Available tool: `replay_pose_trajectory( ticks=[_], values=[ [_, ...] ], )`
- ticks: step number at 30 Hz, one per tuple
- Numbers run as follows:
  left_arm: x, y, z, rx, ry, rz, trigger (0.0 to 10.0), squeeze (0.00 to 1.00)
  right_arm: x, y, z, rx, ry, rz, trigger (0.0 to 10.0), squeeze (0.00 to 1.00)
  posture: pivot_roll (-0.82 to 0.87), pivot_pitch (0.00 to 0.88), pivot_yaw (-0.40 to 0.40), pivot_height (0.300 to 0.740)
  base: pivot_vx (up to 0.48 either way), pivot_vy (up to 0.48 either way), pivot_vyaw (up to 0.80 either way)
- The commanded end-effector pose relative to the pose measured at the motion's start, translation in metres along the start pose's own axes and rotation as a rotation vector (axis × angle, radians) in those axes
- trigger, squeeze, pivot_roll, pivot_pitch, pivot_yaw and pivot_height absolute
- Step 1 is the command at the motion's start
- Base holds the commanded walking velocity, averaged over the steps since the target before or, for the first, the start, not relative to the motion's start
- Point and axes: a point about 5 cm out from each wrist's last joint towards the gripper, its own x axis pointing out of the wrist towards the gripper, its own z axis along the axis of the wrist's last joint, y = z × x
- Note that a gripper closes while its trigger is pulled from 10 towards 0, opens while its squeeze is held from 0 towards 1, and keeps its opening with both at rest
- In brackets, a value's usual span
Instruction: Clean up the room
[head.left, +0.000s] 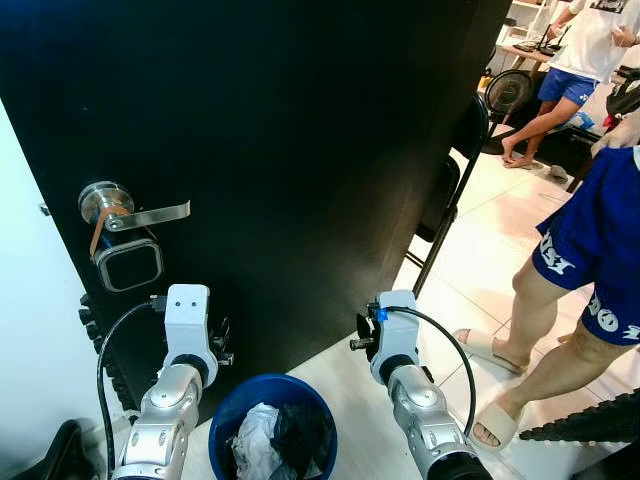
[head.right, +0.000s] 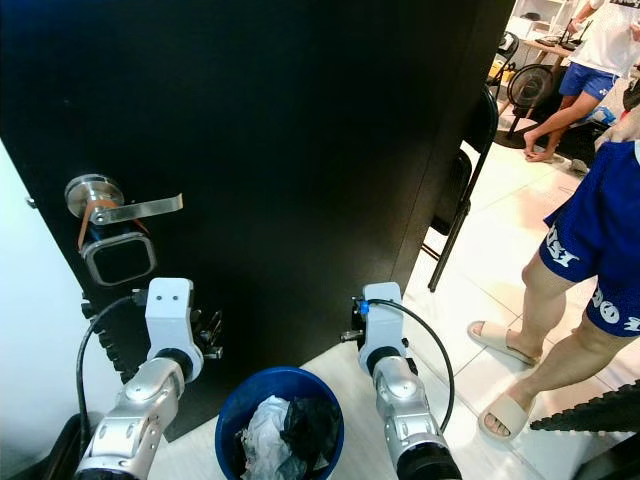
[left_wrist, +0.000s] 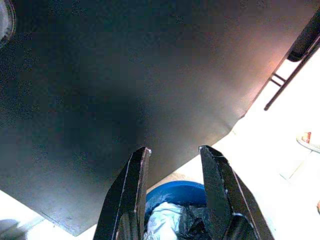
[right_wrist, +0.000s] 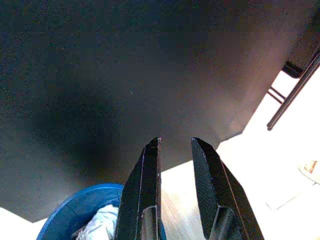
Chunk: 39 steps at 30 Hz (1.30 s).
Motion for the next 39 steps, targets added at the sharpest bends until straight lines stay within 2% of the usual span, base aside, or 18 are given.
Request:
replay_pose_trajectory(
  ticks=[1, 25, 39],
  values=[
    [0.0014, -0.0038, -0.0017, -0.014, 0.018, -0.010, 10.0, 0.00, -0.0017, -0.0036, -0.0012, 0.015, 0.009, -0.015, 10.0, 0.00, 0.07, 0.001, -0.114, 0.726, -0.270, 0.000, 0.00],
    [-0.0032, -0.0032, -0.0046, -0.011, 0.033, -0.020, 10.0, 0.00, -0.0035, -0.0008, -0.0040, 0.021, 0.025, -0.009, 10.0, 0.00, 0.08, 0.015, -0.115, 0.726, -0.333, 0.000, 0.00],
    [-0.0020, -0.0078, -0.0046, 0.004, 0.038, -0.052, 10.0, 0.00, -0.0049, -0.0049, -0.0069, 0.021, 0.035, -0.023, 10.0, 0.00, 0.07, 0.001, -0.101, 0.726, -0.305, 0.000, 0.00]
  ],
)
